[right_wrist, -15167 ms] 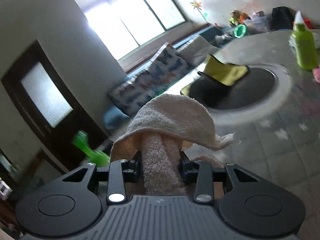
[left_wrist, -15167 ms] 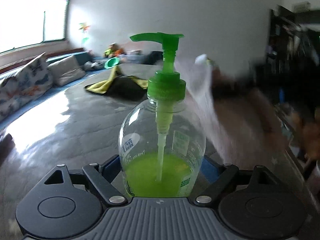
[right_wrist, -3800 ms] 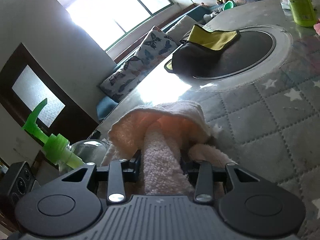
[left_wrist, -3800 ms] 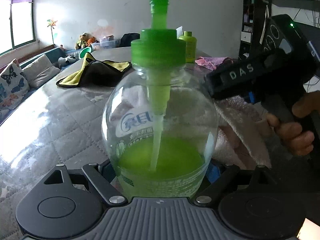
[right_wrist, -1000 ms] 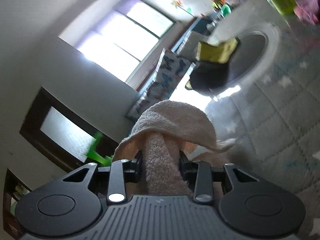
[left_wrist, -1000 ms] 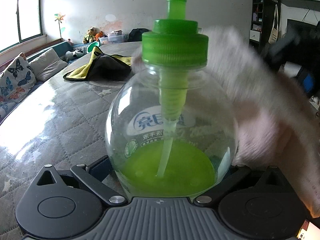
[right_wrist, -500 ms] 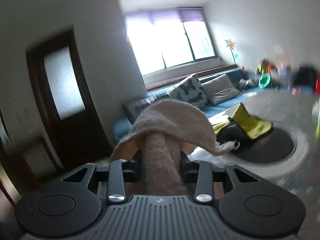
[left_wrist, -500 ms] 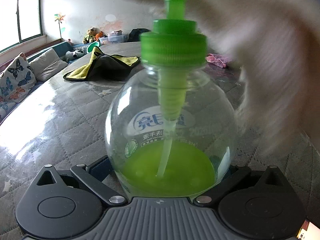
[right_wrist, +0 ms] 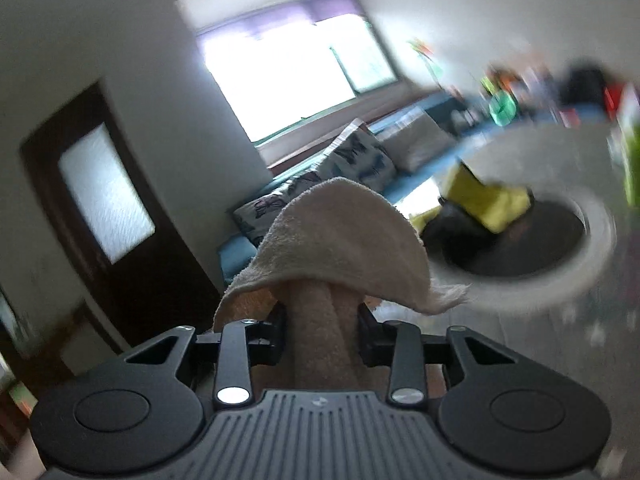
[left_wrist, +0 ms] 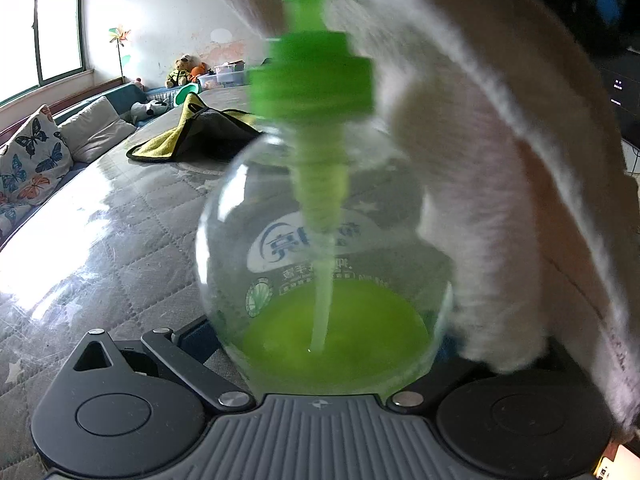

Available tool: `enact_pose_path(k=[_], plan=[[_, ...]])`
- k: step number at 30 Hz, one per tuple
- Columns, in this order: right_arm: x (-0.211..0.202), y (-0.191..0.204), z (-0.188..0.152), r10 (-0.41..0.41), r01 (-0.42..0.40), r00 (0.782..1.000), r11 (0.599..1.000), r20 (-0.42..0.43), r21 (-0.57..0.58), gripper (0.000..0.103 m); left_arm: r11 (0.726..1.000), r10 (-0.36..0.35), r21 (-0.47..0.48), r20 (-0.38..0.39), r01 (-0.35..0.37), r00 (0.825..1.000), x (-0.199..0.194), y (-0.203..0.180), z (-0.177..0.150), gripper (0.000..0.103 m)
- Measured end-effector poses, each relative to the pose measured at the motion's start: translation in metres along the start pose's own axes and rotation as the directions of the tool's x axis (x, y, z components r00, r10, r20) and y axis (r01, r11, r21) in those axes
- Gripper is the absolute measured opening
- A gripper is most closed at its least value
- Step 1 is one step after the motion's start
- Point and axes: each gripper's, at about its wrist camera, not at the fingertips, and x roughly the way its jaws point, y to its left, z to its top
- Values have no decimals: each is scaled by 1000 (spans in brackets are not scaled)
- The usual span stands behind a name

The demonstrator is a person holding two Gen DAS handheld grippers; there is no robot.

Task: Clean container
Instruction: 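Rub the pink towel in the right gripper over the bottle's shoulder and side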

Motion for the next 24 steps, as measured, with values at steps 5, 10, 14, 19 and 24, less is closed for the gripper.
enact_pose_path(k=[5, 10, 14, 19, 24], plan=[[-3, -26, -1, -10, 10, 1000, 996, 8, 94, 33, 1000, 0, -1, 0, 0, 1000, -1, 0, 0, 103], [-14, 14, 6, 0, 12, 996, 991, 94, -134, 34, 1000, 0, 0, 0, 0, 1000, -2, -1, 0, 103], [3, 43, -5, -63, 85, 995, 942, 78, -325, 36, 1000, 1, 0, 0, -1, 1000, -2, -1, -1, 103], [10, 4, -1, -7, 13, 997, 997, 82, -73, 36, 1000, 1, 0, 1, -1, 1000, -2, -1, -1, 103], [14, -51, -5, 7, -14, 999, 986, 44, 165, 36, 1000, 1, 1, 1, -1, 1000, -2, 0, 0, 103]])
